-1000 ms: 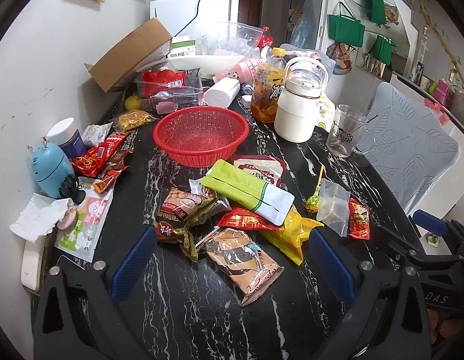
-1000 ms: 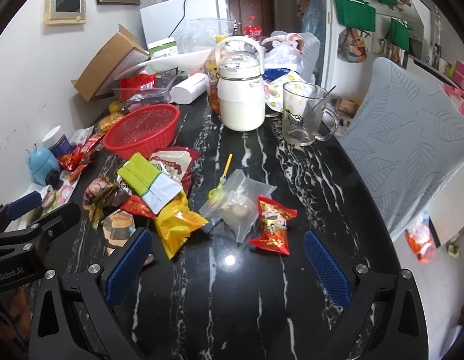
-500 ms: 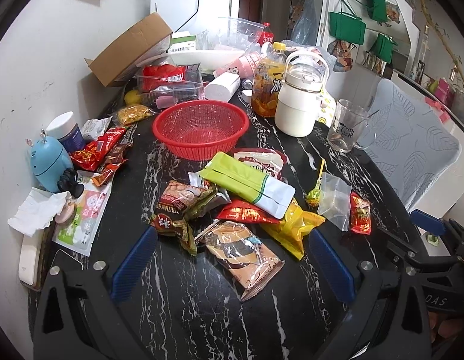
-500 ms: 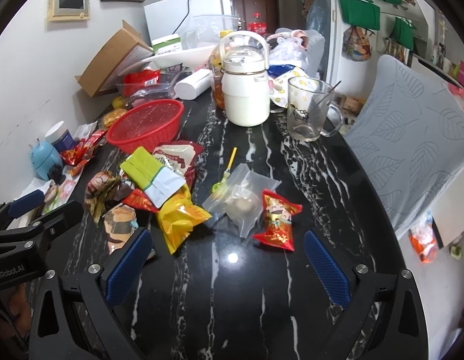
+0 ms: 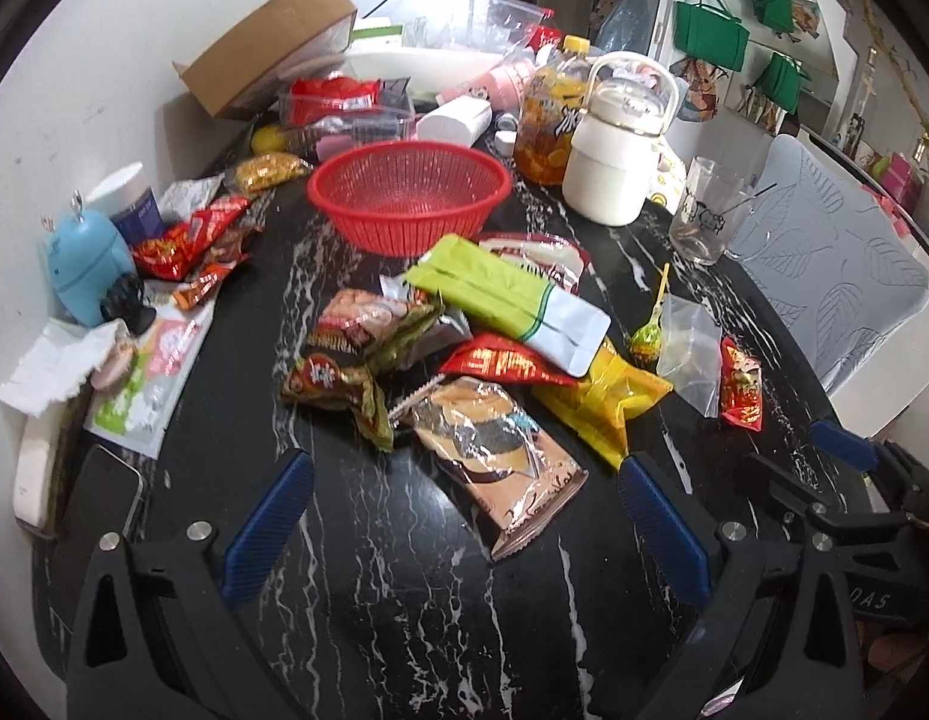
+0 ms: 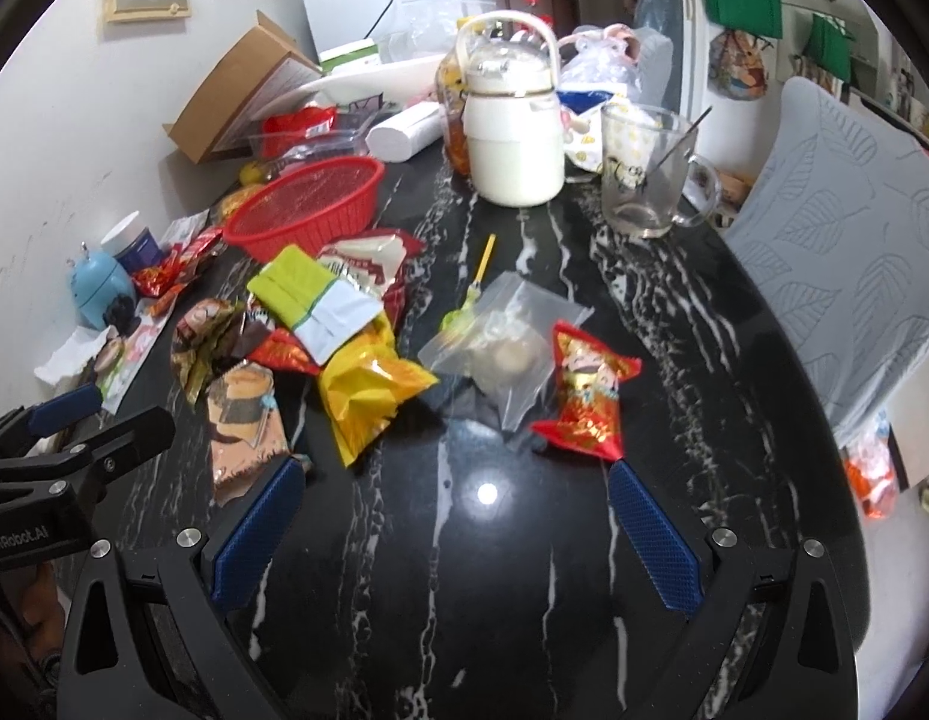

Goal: Organize snacks
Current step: 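Grasp the red cartoon snack packet with the right tool while the left grasps the brown coffee packet, then lift both packets and carry them over the red mesh basket with both tools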

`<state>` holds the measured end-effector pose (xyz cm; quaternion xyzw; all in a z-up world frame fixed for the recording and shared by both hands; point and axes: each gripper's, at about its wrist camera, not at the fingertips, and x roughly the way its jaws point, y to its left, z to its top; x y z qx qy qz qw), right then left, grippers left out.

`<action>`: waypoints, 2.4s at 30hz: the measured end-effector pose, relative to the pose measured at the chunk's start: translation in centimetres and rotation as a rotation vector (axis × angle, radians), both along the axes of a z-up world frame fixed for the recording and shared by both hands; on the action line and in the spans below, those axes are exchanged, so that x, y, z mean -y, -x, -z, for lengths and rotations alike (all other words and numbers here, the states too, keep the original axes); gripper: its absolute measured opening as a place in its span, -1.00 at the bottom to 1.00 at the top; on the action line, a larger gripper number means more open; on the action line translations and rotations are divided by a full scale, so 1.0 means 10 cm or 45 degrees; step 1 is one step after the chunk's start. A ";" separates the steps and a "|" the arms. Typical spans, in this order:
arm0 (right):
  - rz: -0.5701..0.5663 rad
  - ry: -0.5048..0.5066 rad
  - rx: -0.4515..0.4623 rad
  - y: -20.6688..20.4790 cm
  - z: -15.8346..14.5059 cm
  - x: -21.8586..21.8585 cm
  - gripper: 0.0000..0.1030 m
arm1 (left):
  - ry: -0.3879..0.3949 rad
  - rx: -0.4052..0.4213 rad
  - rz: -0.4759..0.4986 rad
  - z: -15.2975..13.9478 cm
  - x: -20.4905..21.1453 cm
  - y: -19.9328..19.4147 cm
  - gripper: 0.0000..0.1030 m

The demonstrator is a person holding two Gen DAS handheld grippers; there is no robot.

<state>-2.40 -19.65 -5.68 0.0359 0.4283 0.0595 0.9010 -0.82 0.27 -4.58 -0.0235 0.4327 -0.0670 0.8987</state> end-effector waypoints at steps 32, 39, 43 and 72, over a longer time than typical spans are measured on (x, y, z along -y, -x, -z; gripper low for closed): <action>0.118 -0.015 -0.062 -0.33 0.36 0.66 1.00 | -0.132 -0.242 0.026 0.64 0.51 -0.57 0.54; 0.127 -0.055 -0.077 -0.47 0.40 0.72 0.52 | -0.105 -0.242 0.097 0.60 0.47 -0.47 0.20; 0.124 -0.115 -0.091 -0.54 0.44 0.76 0.26 | -0.081 -0.249 0.121 0.58 0.46 -0.39 0.18; -0.096 -0.183 -0.113 -0.06 0.33 0.25 -0.41 | 0.029 -0.144 0.141 0.37 0.18 -0.07 0.08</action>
